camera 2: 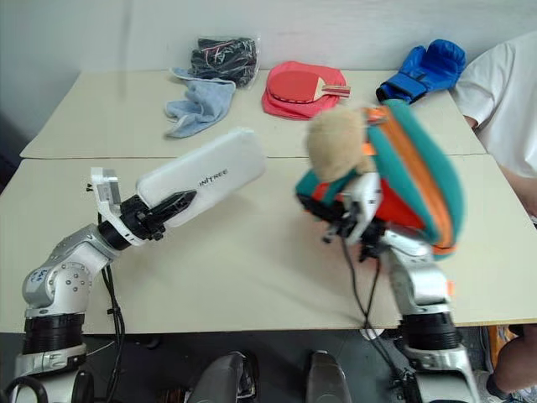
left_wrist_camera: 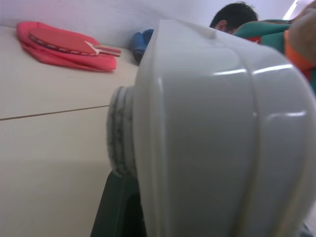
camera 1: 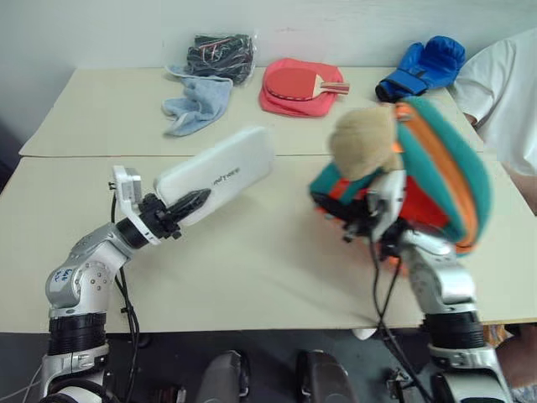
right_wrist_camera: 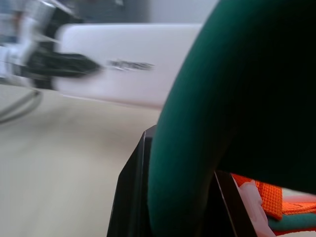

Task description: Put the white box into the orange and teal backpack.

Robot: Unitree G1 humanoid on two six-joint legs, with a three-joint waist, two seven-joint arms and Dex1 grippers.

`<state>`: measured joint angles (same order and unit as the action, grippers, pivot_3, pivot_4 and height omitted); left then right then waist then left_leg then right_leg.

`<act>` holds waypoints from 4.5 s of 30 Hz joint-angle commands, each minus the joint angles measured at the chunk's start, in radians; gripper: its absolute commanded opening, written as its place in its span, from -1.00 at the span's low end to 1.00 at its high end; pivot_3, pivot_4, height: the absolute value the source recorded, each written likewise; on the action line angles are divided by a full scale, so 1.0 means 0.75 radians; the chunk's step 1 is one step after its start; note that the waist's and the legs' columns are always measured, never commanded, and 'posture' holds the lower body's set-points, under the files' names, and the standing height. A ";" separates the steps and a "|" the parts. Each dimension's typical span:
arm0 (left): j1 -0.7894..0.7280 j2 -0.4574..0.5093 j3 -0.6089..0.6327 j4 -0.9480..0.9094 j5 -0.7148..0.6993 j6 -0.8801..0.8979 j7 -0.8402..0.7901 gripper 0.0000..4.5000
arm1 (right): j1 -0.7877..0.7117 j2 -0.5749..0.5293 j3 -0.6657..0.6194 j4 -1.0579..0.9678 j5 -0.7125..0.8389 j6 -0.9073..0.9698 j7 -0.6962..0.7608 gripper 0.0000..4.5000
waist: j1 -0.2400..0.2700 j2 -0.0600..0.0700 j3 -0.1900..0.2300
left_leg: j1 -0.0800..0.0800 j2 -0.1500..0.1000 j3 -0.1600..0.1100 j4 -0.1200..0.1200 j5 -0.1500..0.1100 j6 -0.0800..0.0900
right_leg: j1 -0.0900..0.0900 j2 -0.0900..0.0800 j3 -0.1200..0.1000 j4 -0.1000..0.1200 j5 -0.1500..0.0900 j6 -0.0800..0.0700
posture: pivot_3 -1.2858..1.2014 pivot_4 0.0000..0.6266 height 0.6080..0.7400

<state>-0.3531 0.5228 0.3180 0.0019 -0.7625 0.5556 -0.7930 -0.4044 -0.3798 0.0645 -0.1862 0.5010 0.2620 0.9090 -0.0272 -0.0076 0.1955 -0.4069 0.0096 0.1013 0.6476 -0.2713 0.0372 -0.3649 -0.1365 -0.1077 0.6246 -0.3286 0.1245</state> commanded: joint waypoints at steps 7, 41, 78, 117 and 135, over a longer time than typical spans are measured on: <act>0.085 0.151 0.189 -0.152 -0.172 0.055 -0.141 -0.46 | 0.218 -0.425 -0.222 -0.430 0.499 0.513 0.111 -0.99 | 0.032 -0.006 0.003 | -0.001 -0.002 -0.003 0.003 -0.007 0.005 | 0.005 -0.014 0.001 -0.008 0.000 0.000 | 0.03 -0.52 1.00; -1.147 -0.436 -0.803 0.799 0.713 -0.364 -0.387 -0.31 | 0.155 -0.495 -0.175 -0.371 0.444 0.565 0.180 -1.00 | 0.067 -0.008 0.005 | -0.019 -0.010 0.005 0.011 -0.003 0.014 | -0.011 -0.010 -0.008 -0.004 0.003 0.005 | 0.03 -0.52 1.00; -0.828 -0.239 -0.644 -0.109 0.482 -0.664 -0.626 0.60 | 0.071 -0.354 -0.071 -0.189 0.226 0.438 0.101 -1.00 | 0.063 -0.008 0.005 | -0.021 -0.012 0.001 0.022 -0.001 0.016 | -0.009 -0.013 -0.012 0.004 0.004 0.006 | 0.03 -0.52 1.00; -1.036 -0.117 -0.048 0.479 0.099 0.072 0.093 -0.92 | 0.271 -0.274 -0.292 -0.385 0.448 0.494 -0.145 -1.00 | 0.061 -0.008 0.005 | -0.020 -0.012 -0.003 0.022 0.000 0.016 | -0.008 -0.013 -0.014 0.005 0.004 0.007 | 0.03 -0.52 1.00; -0.984 0.035 -0.025 0.693 0.137 0.072 0.145 -0.92 | 0.394 -0.248 -0.316 -0.395 0.425 0.356 -0.217 -1.00 | 0.052 -0.009 0.005 | -0.020 -0.012 0.000 0.021 0.000 0.015 | -0.010 -0.013 -0.012 0.005 0.004 0.007 | 0.03 -0.52 1.00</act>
<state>-1.0942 0.4682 0.2104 0.5195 -0.7091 0.6537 -0.7849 -0.1583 -0.5634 -0.1390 -0.4725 0.8218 0.5376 0.7388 0.0122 -0.0140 0.1989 -0.4217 0.0002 0.1009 0.6629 -0.2712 0.0483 -0.3723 -0.1460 -0.1167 0.6286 -0.3256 0.1294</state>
